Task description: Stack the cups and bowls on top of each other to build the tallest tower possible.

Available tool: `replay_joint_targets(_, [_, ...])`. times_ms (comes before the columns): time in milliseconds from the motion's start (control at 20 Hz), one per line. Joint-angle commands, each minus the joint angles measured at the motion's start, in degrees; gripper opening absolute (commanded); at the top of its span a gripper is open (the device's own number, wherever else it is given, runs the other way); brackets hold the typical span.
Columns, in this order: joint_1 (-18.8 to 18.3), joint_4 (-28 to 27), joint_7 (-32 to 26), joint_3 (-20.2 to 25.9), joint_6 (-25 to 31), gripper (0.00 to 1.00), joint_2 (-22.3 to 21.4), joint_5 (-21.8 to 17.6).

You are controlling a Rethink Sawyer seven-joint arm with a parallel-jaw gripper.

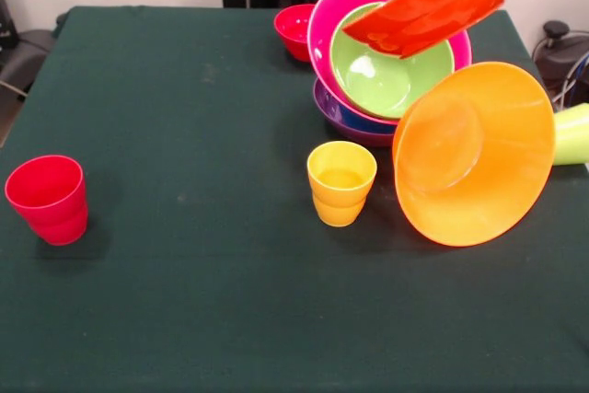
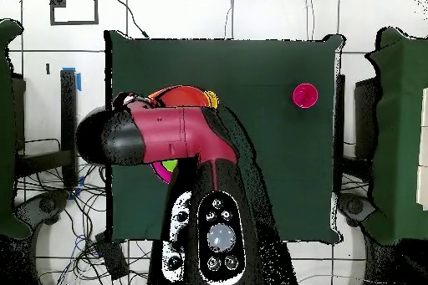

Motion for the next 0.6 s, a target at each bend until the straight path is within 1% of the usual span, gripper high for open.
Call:
replay_joint_targets(50, [0.57,-5.71,2.67,0.32,23.95,0.00,3.87,0.60])
replay_joint_targets(250, [0.51,-3.12,2.96,0.60,19.49,0.00,5.20,0.35])
replay_joint_targets(600, [0.02,3.52,4.65,0.50,11.59,0.00,5.33,0.33])
